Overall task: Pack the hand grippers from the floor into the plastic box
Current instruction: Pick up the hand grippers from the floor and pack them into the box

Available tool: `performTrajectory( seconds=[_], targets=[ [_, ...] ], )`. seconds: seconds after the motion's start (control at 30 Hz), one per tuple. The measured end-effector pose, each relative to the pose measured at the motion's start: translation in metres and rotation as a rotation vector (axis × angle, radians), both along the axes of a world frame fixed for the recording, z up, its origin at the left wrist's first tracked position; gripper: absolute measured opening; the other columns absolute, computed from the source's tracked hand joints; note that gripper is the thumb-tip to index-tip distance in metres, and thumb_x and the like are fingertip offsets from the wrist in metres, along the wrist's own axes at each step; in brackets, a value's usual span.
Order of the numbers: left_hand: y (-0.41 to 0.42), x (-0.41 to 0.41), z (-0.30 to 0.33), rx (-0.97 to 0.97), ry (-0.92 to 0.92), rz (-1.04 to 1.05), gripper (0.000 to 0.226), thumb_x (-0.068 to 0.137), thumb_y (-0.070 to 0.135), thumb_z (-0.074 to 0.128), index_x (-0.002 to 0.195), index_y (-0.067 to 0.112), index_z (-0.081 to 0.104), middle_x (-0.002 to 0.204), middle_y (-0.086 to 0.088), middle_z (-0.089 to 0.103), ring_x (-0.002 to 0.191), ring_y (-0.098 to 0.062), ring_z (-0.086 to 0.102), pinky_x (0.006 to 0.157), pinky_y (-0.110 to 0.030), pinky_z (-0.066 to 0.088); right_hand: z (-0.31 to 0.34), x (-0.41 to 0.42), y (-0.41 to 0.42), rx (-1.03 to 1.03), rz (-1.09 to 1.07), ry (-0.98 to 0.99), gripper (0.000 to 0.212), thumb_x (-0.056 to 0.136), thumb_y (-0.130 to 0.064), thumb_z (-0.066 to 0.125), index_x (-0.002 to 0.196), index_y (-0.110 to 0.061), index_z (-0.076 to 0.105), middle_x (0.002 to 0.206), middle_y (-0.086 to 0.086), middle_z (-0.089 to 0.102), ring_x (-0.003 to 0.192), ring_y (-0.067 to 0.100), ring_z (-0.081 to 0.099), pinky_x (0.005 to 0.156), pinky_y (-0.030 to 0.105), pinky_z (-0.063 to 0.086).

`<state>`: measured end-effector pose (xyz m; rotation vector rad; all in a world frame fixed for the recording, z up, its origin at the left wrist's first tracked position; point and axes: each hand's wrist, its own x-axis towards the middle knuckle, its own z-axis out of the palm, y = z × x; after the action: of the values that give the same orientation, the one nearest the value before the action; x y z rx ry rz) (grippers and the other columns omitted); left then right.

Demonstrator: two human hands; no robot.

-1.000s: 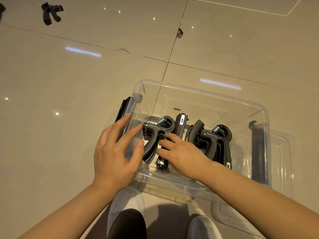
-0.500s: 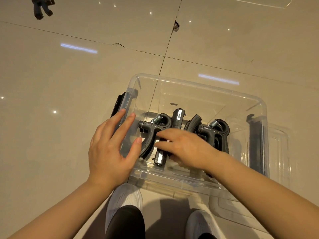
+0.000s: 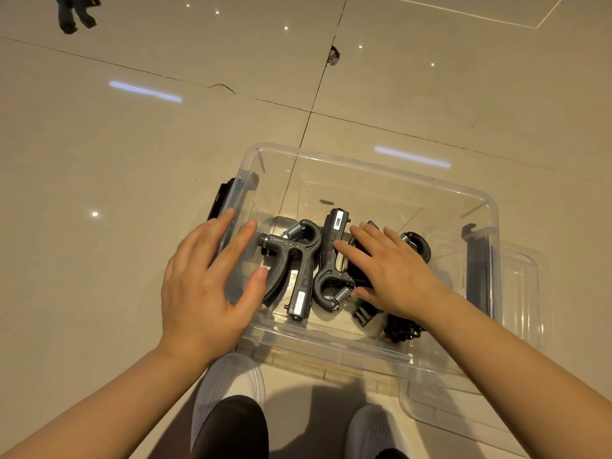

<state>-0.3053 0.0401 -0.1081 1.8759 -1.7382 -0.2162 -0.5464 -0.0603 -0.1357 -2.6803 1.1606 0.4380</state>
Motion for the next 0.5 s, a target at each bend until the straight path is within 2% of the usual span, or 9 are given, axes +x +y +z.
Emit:
performTrajectory(
  seconds=[0.17,0.27,0.3,0.37,0.43,0.47,0.5],
  targets=[
    [-0.001,-0.001,0.000,-0.005,-0.017,-0.005,0.052,0.085,0.043,0.044,0.131,0.021,0.054,0.140,-0.006,0.046,0.125,-0.028,0.043,0.095,-0.045,0.039,0.006,0.002,-0.001,0.061,-0.014,0.061,0.087,0.086,-0.050,0.057,0.150,-0.033,0.000,0.159,0.006,-0.001,0.146,0.022,-0.003,0.117,0.039,-0.003],
    [-0.001,0.001,0.003,0.141,-0.103,-0.024,0.058,0.084,0.050,0.040,0.136,0.027,0.047,0.144,-0.007,0.041,0.129,-0.029,0.037,0.096,-0.048,0.037,0.039,0.003,-0.001,0.169,-0.067,0.063,0.088,0.085,-0.050,0.059,0.150,-0.034,0.001,0.159,0.003,0.006,0.145,0.022,0.006,0.117,0.035,0.007],
    [0.000,0.001,0.007,0.227,-0.146,-0.049,0.062,0.084,0.056,0.036,0.141,0.031,0.038,0.147,-0.008,0.037,0.133,-0.029,0.033,0.099,-0.051,0.035,0.060,0.002,-0.002,0.187,-0.085,0.055,0.085,0.086,-0.048,0.059,0.150,-0.034,0.004,0.158,0.002,0.010,0.144,0.021,0.013,0.115,0.034,0.014],
    [0.001,0.004,0.021,0.354,-0.227,-0.106,0.074,0.081,0.074,0.018,0.146,0.043,0.002,0.155,-0.005,0.024,0.142,-0.028,0.015,0.109,-0.057,0.021,0.110,0.002,-0.003,0.177,-0.096,0.065,0.076,0.089,-0.045,0.057,0.149,-0.035,0.012,0.157,-0.002,0.016,0.140,0.021,0.024,0.110,0.035,0.027],
    [-0.002,0.014,0.053,0.398,-0.241,-0.134,0.083,0.070,0.085,0.005,0.136,0.049,-0.028,0.159,0.003,0.006,0.145,-0.021,-0.001,0.113,-0.055,0.006,0.165,0.005,0.001,0.162,-0.107,0.079,0.070,0.089,-0.045,0.056,0.147,-0.036,0.019,0.154,-0.004,0.025,0.135,0.020,0.034,0.105,0.037,0.037],
    [-0.003,0.020,0.079,0.390,-0.215,-0.118,0.086,0.068,0.086,0.009,0.135,0.049,-0.032,0.159,0.006,-0.002,0.146,-0.020,-0.002,0.114,-0.052,0.005,0.193,0.007,0.006,0.165,-0.124,0.078,0.070,0.088,-0.046,0.057,0.146,-0.036,0.021,0.151,-0.004,0.031,0.132,0.020,0.038,0.104,0.037,0.038],
    [-0.003,0.025,0.110,0.359,-0.163,-0.086,0.089,0.071,0.085,0.019,0.137,0.047,-0.028,0.158,0.007,-0.006,0.146,-0.020,0.001,0.114,-0.050,0.009,0.221,0.010,0.012,0.176,-0.151,0.067,0.071,0.087,-0.046,0.059,0.146,-0.035,0.021,0.148,-0.002,0.036,0.130,0.020,0.041,0.104,0.037,0.038]
  ],
)
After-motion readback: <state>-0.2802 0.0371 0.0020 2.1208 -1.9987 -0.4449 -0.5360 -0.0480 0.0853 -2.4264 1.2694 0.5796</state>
